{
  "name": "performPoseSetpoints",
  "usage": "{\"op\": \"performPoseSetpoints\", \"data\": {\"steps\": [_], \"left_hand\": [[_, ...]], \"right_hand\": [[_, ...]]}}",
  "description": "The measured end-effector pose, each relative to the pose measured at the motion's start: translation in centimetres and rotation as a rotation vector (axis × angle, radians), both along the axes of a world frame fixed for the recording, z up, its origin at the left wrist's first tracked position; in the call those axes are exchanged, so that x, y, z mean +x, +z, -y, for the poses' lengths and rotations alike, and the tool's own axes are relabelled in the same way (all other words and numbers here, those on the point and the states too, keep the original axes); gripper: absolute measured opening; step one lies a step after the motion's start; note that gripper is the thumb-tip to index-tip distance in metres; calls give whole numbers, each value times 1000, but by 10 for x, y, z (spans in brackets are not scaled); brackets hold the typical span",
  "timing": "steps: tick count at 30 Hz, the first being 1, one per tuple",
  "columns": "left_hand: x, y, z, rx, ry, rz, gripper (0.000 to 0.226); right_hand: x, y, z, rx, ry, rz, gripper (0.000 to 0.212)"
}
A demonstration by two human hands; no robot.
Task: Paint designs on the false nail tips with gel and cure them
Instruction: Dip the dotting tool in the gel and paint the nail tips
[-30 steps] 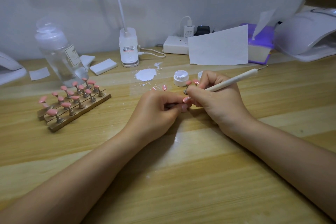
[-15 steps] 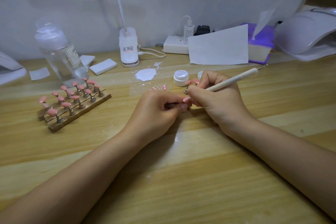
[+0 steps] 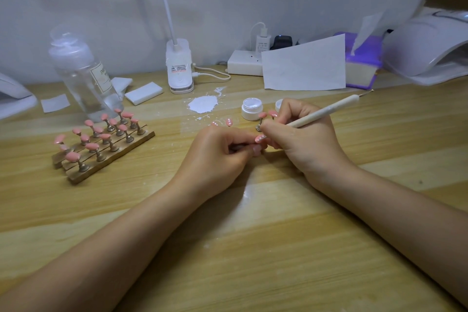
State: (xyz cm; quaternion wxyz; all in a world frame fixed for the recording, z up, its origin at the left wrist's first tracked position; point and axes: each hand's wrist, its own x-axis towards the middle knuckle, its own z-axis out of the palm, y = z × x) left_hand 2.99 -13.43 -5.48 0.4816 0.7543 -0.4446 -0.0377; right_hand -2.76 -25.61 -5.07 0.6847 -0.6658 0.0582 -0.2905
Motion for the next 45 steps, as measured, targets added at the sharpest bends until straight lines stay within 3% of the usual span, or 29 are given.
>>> {"op": "performPoseSetpoints", "data": {"steps": [11, 20, 22, 27, 35, 45], "left_hand": [[-6, 3, -2, -182, -18, -40, 15], [-4, 30, -8, -308, 112, 349, 12], [4, 38, -9, -266, 171, 307, 9], [15, 37, -1, -83, 216, -17, 18], [19, 33, 12, 195, 269, 11, 19], [26, 31, 15, 335, 277, -51, 17]], "right_hand": [[1, 4, 8, 263, -288, 111, 41], [3, 4, 11, 365, -272, 96, 40], [4, 4, 11, 374, -259, 90, 40], [3, 4, 11, 344, -254, 62, 38], [4, 3, 11, 332, -255, 41, 39], [2, 3, 11, 299, -257, 3, 36]]}}
